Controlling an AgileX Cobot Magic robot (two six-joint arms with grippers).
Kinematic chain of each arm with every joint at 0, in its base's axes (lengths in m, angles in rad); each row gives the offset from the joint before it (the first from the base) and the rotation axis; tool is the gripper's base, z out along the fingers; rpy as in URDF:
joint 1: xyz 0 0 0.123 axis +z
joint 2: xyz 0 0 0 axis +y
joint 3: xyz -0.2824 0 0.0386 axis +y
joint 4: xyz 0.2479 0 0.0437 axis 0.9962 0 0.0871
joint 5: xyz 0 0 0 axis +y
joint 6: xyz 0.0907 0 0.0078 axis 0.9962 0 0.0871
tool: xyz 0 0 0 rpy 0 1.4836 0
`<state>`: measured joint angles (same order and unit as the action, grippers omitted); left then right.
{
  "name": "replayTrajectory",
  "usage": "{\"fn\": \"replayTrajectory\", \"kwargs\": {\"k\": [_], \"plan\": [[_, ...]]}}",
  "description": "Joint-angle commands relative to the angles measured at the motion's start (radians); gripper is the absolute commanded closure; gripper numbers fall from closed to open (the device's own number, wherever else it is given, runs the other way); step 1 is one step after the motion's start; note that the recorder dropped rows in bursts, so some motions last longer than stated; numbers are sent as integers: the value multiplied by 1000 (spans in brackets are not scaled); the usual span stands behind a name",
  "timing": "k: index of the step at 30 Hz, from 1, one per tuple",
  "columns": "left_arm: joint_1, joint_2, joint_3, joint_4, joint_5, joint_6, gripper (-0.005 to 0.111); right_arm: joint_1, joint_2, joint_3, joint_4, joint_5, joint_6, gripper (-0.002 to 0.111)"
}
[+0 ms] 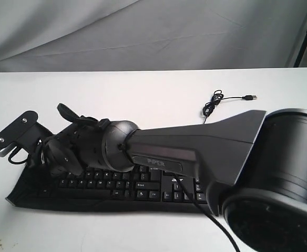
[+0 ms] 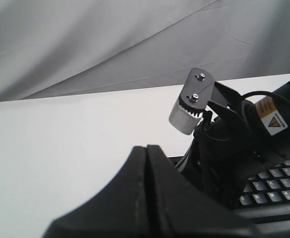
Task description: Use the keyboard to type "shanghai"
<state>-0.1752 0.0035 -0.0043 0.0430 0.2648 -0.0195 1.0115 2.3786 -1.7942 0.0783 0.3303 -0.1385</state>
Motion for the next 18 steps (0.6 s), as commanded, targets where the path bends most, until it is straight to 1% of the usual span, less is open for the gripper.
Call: {"fn": "replayTrajectory", "kwargs": {"k": [1,18], "plan": [[-6,-3,4,5,-6,-3,107,-11,1,-6,8,-31,-2,108],[-6,-3,4,5,-6,-3,107,-24,1,-6,-12,-15,14,108]]}}
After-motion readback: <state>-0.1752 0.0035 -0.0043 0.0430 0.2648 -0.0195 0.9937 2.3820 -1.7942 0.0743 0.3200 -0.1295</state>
